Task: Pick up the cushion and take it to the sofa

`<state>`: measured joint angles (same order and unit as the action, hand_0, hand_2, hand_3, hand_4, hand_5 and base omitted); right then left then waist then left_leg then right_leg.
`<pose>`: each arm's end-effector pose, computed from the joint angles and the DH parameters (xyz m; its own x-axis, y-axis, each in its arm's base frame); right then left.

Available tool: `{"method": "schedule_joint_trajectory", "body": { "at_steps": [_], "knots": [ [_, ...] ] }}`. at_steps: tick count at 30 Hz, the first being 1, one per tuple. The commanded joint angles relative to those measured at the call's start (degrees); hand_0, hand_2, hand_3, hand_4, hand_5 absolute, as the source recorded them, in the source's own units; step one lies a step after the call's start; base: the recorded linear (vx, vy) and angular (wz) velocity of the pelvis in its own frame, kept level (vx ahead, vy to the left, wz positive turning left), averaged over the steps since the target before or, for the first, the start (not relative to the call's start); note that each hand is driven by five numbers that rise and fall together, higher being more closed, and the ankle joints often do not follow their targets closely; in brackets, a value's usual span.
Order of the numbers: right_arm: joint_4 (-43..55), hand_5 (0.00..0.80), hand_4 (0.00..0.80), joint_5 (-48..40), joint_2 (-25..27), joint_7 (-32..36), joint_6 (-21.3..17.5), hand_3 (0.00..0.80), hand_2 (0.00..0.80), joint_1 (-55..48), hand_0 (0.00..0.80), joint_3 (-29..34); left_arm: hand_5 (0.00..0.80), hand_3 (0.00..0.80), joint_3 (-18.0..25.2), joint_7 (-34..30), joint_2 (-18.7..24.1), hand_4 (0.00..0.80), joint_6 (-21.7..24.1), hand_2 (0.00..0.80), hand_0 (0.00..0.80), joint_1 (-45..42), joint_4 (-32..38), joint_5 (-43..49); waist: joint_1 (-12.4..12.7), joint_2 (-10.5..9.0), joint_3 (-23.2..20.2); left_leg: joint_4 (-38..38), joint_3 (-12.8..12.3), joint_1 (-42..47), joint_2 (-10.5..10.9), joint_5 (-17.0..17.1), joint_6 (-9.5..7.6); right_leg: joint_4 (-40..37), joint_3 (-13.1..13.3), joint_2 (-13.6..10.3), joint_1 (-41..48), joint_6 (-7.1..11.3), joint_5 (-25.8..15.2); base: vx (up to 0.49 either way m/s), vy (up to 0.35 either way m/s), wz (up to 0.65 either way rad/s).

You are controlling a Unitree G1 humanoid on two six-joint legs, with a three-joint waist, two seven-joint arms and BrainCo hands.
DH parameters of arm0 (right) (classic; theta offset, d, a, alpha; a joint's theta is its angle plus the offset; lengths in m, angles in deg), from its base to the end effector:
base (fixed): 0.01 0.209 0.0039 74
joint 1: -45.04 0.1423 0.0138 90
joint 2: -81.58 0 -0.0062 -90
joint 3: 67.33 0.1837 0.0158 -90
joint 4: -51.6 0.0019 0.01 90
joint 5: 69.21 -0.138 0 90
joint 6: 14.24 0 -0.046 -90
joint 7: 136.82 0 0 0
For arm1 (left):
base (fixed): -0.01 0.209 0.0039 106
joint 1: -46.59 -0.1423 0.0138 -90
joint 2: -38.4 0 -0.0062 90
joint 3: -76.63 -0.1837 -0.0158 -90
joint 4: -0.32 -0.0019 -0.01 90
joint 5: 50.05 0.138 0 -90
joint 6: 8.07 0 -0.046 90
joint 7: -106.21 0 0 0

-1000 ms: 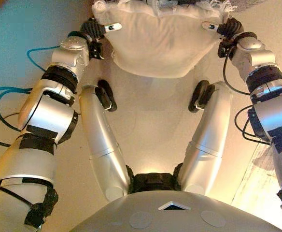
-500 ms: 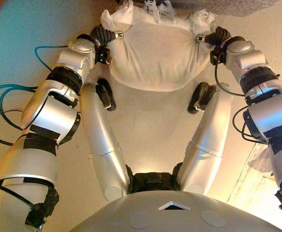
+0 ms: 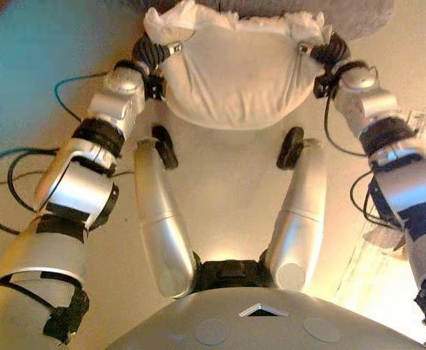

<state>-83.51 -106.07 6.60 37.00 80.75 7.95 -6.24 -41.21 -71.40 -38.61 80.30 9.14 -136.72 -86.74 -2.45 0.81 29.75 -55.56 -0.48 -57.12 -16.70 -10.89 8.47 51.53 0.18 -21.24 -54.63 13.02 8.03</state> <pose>0.3482 -0.1921 0.1485 0.9965 0.0260 -0.0797 -0.0410 0.9806 -0.1915 0.3487 0.1874 0.1430 0.9936 -0.0952 -0.0607 0.1034 0.9830 0.1520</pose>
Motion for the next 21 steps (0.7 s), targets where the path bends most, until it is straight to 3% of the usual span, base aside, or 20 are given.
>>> {"method": "schedule_joint_trajectory", "body": {
  "at_steps": [1, 3, 9, 13, 17, 21],
  "knots": [
    [8.47, 0.800, 0.800, -3.93, -3.51, -2.35, -9.74, 0.800, 0.800, 0.15, 0.800, 5.29, 0.800, 0.800, 2.34, -0.40, -2.99, 0.800, 10.11, 0.800, 0.800, 1.66, 8.63, -0.66, 0.83, 0.10, -9.28, 7.65, 0.97, 4.18, -0.17, 2.71, 0.93, -5.12, -1.01, 0.13, 3.90, -2.77, -3.33, 0.113, 0.024, -0.03],
    [11.74, 0.800, 0.800, -2.28, -4.39, -3.30, -9.86, 0.800, 0.800, -3.11, 0.800, 6.66, 0.800, 0.800, 2.84, -0.20, -2.40, 0.800, 9.82, 0.800, 0.800, -1.08, 11.52, 0.25, 0.80, -0.68, -10.89, 14.10, -0.23, 10.15, 0.78, 5.97, 0.19, -12.13, -2.67, -0.63, 9.53, -3.12, -7.18, 0.116, 0.039, 0.02],
    [14.37, 0.800, 0.800, -1.51, -3.78, -1.60, -6.02, 0.800, 0.800, -6.14, 0.800, 7.66, 0.800, 0.800, 3.88, -1.10, -0.78, 0.800, 5.78, 0.800, 0.800, -4.71, 13.33, -0.12, 1.23, -2.31, -16.58, 28.42, -4.42, 28.30, 2.74, 8.35, 0.32, -27.61, -6.40, -0.88, 26.57, -2.09, -10.67, 0.240, -0.005, -0.09],
    [14.26, 0.800, 0.800, -2.71, -6.27, -1.05, -4.76, 0.800, 0.800, -7.45, 0.800, 7.16, 0.800, 0.800, 5.57, -0.15, -1.85, 0.800, 5.58, 0.800, 0.800, -6.65, 12.95, -1.73, 1.41, -2.82, -20.83, 36.20, -6.21, 37.86, 2.95, 10.11, -0.09, -34.47, -7.64, -0.94, 35.09, -0.80, -12.38, 0.191, -0.016, -0.16],
    [16.79, 0.800, 0.800, 0.13, -7.08, -0.75, -3.08, 0.800, 0.800, -13.91, 0.800, 7.11, 0.800, 0.800, 8.32, 0.01, -3.56, 0.800, 5.10, 0.800, 0.800, -14.60, 16.73, -0.66, 1.37, -2.69, -26.15, 45.92, -9.01, 49.17, 2.45, 12.28, 0.11, -44.29, -10.16, 0.34, 46.11, 0.72, -14.38, 0.242, -0.009, -0.15],
    [18.14, 0.800, 0.800, 0.63, -8.28, 1.28, -3.08, 0.800, 0.800, -17.61, 0.800, 6.90, 0.800, 0.800, 9.72, 0.39, -3.70, 0.800, 4.69, 0.800, 0.800, -19.17, 19.36, 2.13, 1.09, -2.55, -28.24, 50.31, -11.34, 54.76, 1.59, 13.62, 0.68, -49.16, -12.29, 1.46, 50.73, 1.19, -15.87, 0.070, -0.013, -0.11]
  ]
}}
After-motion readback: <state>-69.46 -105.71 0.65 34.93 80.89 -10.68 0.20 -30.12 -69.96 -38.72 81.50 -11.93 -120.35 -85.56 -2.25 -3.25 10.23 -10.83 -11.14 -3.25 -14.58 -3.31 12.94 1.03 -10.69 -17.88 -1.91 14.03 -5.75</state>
